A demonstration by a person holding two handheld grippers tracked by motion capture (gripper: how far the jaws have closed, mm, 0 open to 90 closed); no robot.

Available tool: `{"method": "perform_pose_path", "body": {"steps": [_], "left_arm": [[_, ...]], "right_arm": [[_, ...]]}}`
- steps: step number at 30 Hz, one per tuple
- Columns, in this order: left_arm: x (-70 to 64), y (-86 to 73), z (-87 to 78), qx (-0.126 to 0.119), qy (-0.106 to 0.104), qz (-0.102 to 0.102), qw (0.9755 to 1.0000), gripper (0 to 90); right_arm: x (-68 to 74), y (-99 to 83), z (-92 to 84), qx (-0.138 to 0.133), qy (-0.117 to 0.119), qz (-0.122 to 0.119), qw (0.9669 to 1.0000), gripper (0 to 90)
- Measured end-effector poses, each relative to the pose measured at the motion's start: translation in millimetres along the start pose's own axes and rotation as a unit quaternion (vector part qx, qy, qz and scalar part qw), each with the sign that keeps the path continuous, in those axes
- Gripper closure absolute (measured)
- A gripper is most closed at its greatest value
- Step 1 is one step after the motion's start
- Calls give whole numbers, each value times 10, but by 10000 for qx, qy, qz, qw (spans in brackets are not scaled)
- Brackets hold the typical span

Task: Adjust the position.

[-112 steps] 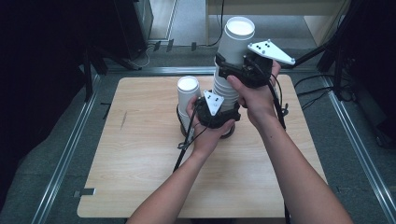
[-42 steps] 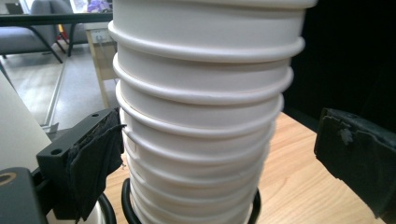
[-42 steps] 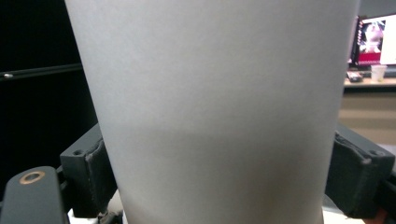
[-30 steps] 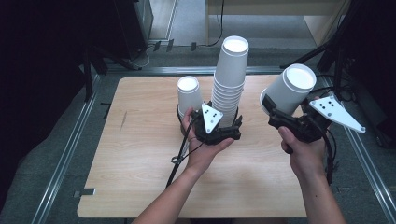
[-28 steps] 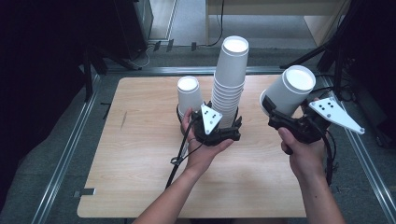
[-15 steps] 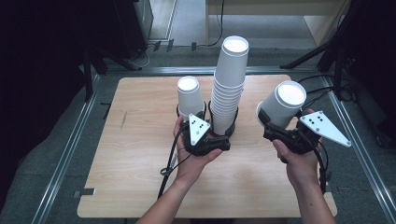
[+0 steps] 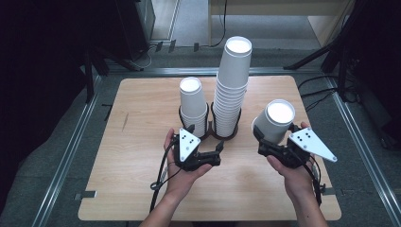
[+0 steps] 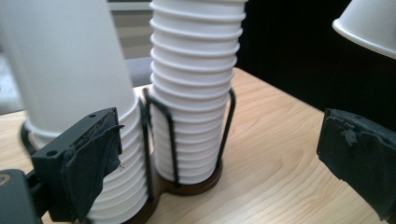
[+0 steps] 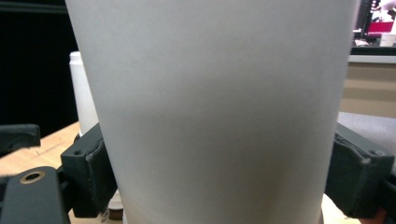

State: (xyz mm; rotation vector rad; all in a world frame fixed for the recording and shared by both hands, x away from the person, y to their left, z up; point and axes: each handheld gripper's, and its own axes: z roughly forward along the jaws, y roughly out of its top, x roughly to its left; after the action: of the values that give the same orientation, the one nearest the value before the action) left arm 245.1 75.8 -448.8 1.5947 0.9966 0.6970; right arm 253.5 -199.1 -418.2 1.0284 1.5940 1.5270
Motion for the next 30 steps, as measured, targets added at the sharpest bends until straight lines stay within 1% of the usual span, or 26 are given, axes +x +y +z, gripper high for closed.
{"method": "perform_pose_path", "body": {"steps": [1,2,5,8,9,10,11,12,13,14,15,16,17,18,19,20,21,22,23,24,25,27,28,30], "left_arm": [[0,0,0,0,0,0,10000,0],[39,-37,-32,59,10,-56,10000,0],[59,-80,-72,116,-19,-89,9999,0],[71,-179,-166,192,-19,48,9998,0],[71,-179,-166,192,-19,48,9998,0],[104,-228,-209,185,3,70,9998,0],[104,-228,-209,185,3,70,9998,0],[166,-265,-228,204,55,37,9998,1],[166,-265,-228,204,55,37,9998,0],[232,-275,-237,234,97,57,9997,0],[266,-279,-253,211,130,67,9997,1],[300,-285,-266,185,122,56,9997,1],[300,-285,-266,185,122,56,9997,1],[366,-306,-290,205,138,59,9997,1],[366,-306,-290,205,138,59,9997,1],[405,-319,-309,187,158,4,9997,1],[450,-319,-333,173,173,-35,9997,1],[467,-311,-349,162,182,-37,9997,1],[467,-311,-349,162,182,-37,9997,1],[486,-285,-382,103,121,-118,9998,1],[486,-285,-382,103,121,-118,9998,1],[481,-263,-405,57,49,-171,9998,1],[467,-248,-417,39,-49,-220,9997,1],[447,-235,-423,49,-129,-202,9997,1]], "right_arm": [[0,0,0,0,0,0,10000,124],[27,-38,18,88,-28,-142,9999,125],[46,-63,24,119,-13,-192,9997,125],[86,-146,61,243,-16,-230,9994,125],[86,-146,61,243,-16,-230,9994,125],[109,-205,95,356,-8,-274,9990,125],[109,-205,95,356,-8,-274,9990,125],[128,-253,119,404,7,-321,9987,125],[128,-253,119,404,7,-321,9987,125],[147,-307,146,422,58,-353,9985,125],[157,-331,160,425,91,-364,9984,125],[168,-353,172,430,108,-392,9983,125],[181,-372,182,450,115,-412,9981,125],[195,-392,192,458,132,-434,9979,126],[195,-392,192,458,132,-434,9979,126],[208,-410,202,447,160,-477,9977,125],[239,-437,219,505,205,-552,9970,125],[260,-454,228,531,213,-621,9964,126],[260,-454,228,531,213,-621,9964,126],[321,-498,244,639,199,-879,9939,125],[321,-498,244,639,199,-879,9939,125],[371,-534,252,665,224,-1096,9915,125],[431,-581,260,710,217,-1424,9870,125],[471,-613,265,765,222,-1650,9831,126]]}}
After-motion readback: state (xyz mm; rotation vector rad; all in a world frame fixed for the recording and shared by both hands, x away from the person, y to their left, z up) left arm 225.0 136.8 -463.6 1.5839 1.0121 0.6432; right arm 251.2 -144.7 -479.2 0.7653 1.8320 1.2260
